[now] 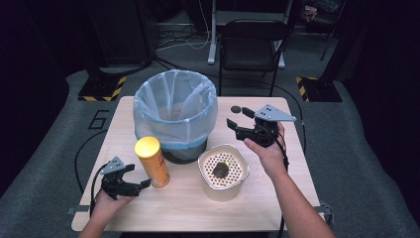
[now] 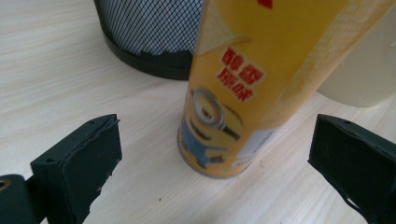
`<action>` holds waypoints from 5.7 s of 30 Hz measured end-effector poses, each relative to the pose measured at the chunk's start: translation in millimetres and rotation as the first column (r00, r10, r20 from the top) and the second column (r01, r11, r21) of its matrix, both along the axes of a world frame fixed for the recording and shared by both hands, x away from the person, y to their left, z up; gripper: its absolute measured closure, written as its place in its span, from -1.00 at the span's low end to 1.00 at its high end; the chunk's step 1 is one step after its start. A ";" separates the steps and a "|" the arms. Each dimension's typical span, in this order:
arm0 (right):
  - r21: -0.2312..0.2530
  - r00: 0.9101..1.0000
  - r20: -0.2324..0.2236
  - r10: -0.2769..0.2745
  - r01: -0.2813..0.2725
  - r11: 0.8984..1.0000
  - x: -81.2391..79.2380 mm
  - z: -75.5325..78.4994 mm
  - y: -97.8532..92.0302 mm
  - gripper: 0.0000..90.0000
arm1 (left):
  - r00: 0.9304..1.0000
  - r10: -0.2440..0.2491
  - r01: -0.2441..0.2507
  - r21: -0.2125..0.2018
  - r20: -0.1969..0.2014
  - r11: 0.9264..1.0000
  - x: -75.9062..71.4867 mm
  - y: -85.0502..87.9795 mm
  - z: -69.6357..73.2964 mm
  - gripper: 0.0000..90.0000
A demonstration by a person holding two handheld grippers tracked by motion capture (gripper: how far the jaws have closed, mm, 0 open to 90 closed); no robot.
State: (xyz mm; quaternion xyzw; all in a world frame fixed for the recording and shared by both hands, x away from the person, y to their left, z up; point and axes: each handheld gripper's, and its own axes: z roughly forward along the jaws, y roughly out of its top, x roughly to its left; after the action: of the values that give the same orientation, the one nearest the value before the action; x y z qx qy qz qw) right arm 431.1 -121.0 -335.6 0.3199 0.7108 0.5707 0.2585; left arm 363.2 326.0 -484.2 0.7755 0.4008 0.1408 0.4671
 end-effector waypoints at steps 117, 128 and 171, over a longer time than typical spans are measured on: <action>0.049 0.981 -0.096 -0.171 0.177 0.983 -50.6 -90.8 -73.3 -0.31 | 0.988 -0.095 0.088 0.067 0.122 0.994 68.7 -82.8 287.5 -0.46; 0.051 0.979 -0.108 -0.174 0.180 0.982 -48.5 -94.7 -73.9 -0.31 | 0.990 -0.026 0.018 0.057 0.138 0.998 106.2 -95.2 266.8 -0.46; 0.049 0.979 -0.108 -0.172 0.178 0.983 -48.6 -96.7 -74.0 -0.31 | 0.999 0.022 -0.025 0.067 0.036 0.997 82.3 -49.6 220.3 -0.56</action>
State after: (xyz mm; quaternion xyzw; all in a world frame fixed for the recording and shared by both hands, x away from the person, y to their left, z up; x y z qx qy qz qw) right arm 382.5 -195.0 -432.3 0.4177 0.6754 0.5488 0.2612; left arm 445.5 276.4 -263.8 0.7834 0.3966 0.1734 0.4460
